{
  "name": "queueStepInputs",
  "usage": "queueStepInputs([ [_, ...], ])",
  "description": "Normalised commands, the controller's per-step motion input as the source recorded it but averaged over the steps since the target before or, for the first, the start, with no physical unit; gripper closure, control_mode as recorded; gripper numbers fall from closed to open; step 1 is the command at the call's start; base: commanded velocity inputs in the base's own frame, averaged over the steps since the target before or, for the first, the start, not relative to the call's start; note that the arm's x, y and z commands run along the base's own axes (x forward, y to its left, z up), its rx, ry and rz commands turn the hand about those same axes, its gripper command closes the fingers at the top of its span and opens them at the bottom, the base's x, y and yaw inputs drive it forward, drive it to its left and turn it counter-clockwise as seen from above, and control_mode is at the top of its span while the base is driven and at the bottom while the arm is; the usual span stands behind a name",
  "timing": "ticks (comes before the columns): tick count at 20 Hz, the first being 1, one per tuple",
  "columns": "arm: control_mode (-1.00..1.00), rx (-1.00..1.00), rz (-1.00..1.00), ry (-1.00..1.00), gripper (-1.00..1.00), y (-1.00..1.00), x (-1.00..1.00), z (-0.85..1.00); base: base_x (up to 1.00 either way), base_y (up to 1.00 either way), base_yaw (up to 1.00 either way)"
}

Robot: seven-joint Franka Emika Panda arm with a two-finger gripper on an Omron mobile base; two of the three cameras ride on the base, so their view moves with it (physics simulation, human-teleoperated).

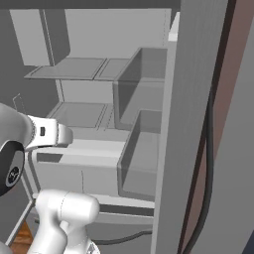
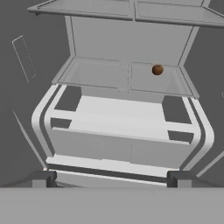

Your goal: Open the fridge, remove the apple, lemon wedge, and chicken drumstick, and place them on any counter.

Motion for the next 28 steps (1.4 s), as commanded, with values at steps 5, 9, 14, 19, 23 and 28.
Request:
queueStepInputs([
  [5,-1.0,0.0,-0.03,0.19,-1.0,0.0,0.32,-0.48,0.0,0.0,0.0],
  [9,-1.0,0.0,-0.03,0.18,-1.0,0.0,0.49,-0.46,0.0,0.0,0.0],
  [14,-1.0,0.0,0.0,0.12,-1.0,0.0,0.46,-0.39,0.0,0.0,0.0],
  [19,-1.0,0.0,0.0,0.0,-1.0,0.0,0.34,-0.34,0.0,0.0,0.0],
  [23,-1.0,-0.03,-0.01,0.0,-1.0,0.0,0.34,-0.34,0.0,0.0,0.0],
  [28,-1.0,-0.1,-0.11,0.0,-1.0,0.0,0.46,-0.15,0.0,0.0,0.0],
])
